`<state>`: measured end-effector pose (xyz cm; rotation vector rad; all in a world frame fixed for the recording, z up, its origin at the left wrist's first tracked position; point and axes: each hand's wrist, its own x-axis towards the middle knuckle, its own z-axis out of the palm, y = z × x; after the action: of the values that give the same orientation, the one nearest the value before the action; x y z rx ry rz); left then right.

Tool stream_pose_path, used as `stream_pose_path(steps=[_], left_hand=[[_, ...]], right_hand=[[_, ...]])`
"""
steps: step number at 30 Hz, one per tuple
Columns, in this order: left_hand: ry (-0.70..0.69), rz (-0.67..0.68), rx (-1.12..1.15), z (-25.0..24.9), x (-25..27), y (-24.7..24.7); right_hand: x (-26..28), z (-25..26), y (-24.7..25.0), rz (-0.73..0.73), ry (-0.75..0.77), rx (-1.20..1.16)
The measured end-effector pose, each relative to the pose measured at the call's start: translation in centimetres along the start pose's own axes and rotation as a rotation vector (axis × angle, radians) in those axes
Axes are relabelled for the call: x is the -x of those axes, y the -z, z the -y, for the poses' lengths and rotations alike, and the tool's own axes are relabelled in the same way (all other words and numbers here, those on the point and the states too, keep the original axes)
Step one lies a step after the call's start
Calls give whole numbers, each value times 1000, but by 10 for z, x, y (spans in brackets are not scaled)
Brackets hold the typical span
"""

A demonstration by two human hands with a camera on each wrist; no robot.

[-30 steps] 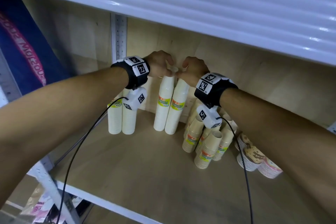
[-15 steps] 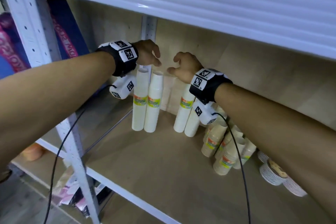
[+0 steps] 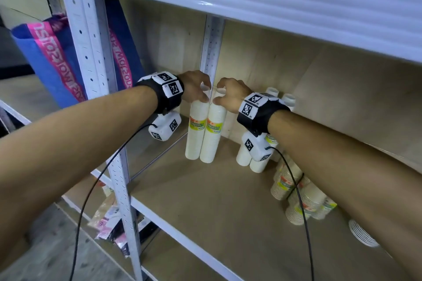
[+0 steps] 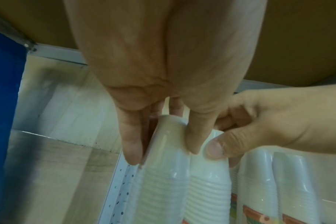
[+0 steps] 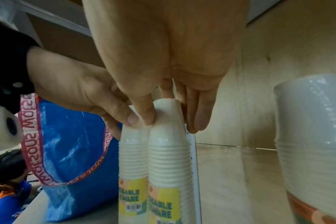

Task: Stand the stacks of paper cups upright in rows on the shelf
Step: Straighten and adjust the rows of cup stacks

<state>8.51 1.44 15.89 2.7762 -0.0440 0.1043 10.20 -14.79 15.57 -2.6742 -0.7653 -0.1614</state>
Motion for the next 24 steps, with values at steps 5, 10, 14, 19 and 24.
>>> stream_pose_path(steps=[5,10,14,19,24], left_hand=[[-36,-18,4,-2,6,-2],[-68,10,17,-14,8,4],[-96,55,21,-28,8,4],[-110,118,90,-50,6,-3],[-176,127,120,-73,1,-13]], right_hand=[[7,-3,3,-7,-23,-48],[19,-7,9,-30,-67,-57],[31,-12,17,-48,-103,-43],[45,-24,31,-66,-161,2],[63,-37,45,-67,-225,26]])
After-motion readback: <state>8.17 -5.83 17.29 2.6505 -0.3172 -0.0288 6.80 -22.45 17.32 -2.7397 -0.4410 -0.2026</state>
